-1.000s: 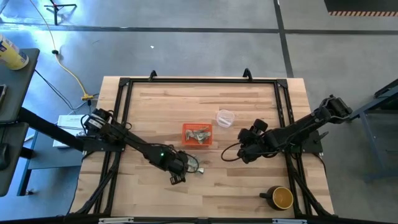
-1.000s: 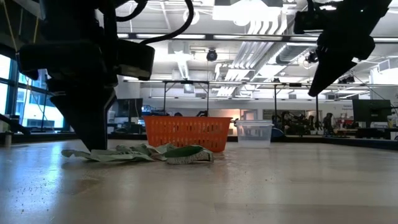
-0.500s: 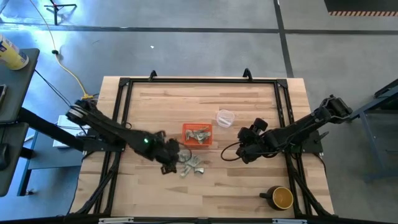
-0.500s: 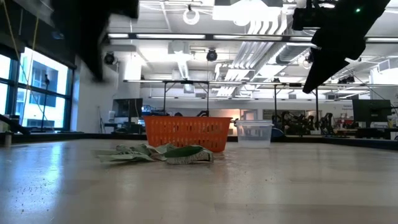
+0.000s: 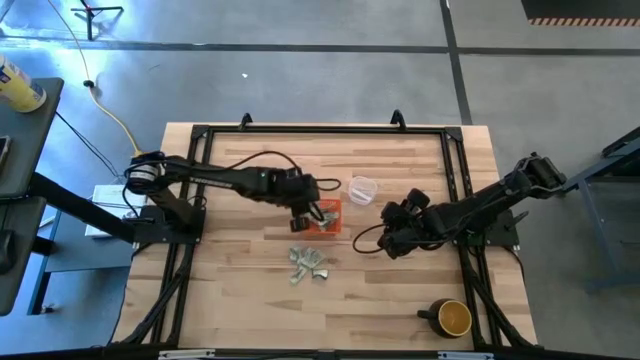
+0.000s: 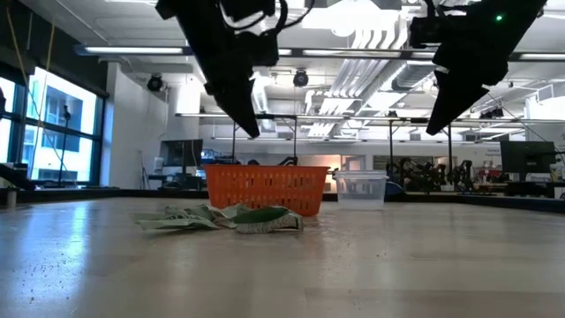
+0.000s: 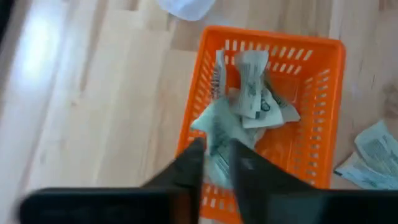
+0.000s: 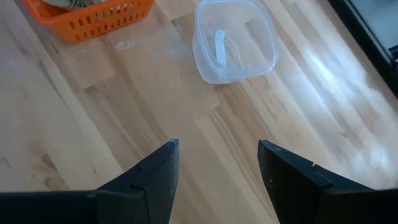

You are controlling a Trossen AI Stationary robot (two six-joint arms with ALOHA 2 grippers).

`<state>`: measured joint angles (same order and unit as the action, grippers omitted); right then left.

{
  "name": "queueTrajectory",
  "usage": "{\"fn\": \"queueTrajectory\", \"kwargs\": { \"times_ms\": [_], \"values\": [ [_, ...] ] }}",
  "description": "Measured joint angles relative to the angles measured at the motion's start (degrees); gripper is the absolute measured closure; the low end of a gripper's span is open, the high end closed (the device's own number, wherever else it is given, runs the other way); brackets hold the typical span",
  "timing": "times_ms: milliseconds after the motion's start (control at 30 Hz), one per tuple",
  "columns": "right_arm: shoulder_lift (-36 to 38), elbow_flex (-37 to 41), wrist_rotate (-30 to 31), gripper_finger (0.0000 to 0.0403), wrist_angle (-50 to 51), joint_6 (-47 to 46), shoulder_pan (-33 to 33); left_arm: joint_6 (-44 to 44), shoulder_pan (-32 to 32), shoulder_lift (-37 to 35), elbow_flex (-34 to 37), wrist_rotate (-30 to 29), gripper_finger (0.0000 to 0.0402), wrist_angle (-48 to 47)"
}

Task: Pick and place Stevia / Truvia into bins
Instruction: Put the stevia packet into the basket

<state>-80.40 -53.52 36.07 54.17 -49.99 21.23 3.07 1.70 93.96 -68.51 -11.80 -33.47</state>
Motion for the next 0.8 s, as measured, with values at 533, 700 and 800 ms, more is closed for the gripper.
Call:
{"fn": "queueTrajectory", "kwargs": {
  "times_ms": [533,700,800],
  "values": [
    [0.0,0.0,0.9,0.0194,0.5,3.8,0.1,13.5,-12.6,-8.0,0.1,11.5,0.0160,-22.2],
    [0.0,0.0,1.5,0.0194,-0.6,7.4,-0.3,17.7,-17.7,-7.9,2.9,10.4,0.0199,-16.2],
    [0.0,0.0,0.7,0.0194,-0.7,9.5,-0.9,15.8,-20.8,-7.9,5.2,9.8,0.0215,-14.3]
  ]
}}
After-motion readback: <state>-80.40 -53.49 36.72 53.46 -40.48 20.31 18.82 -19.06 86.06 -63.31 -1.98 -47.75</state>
